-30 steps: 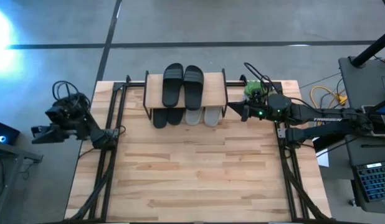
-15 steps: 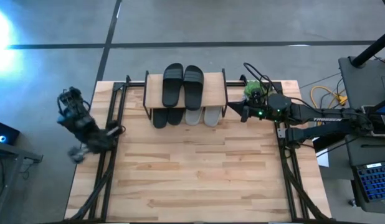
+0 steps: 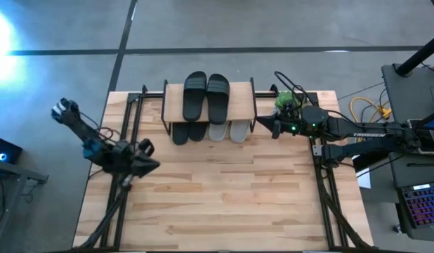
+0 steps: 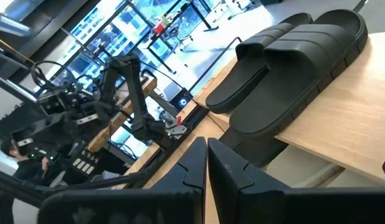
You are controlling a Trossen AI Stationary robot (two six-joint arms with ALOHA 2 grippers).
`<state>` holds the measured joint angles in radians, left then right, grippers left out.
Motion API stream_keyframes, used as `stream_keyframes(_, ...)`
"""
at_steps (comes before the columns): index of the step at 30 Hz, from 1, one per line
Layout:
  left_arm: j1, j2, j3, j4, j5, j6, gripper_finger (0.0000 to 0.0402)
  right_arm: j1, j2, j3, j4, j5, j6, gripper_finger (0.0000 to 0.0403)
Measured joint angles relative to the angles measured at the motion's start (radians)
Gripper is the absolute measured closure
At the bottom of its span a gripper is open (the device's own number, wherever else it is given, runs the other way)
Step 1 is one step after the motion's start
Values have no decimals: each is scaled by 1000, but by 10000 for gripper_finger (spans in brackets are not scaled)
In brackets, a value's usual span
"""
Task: Pick and place slides into the shelf
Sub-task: Return to Home Position
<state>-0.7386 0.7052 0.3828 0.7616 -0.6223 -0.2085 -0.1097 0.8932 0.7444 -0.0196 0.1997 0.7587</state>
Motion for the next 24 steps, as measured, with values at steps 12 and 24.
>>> stream_keyframes(12, 454, -60, -1, -213, 1, -16, 402, -1, 0, 0, -7, -83, -30, 394)
stream_keyframes(24, 706, -413, 209, -1032, 253, -183, 402, 0, -1, 0, -37, -132, -62, 394)
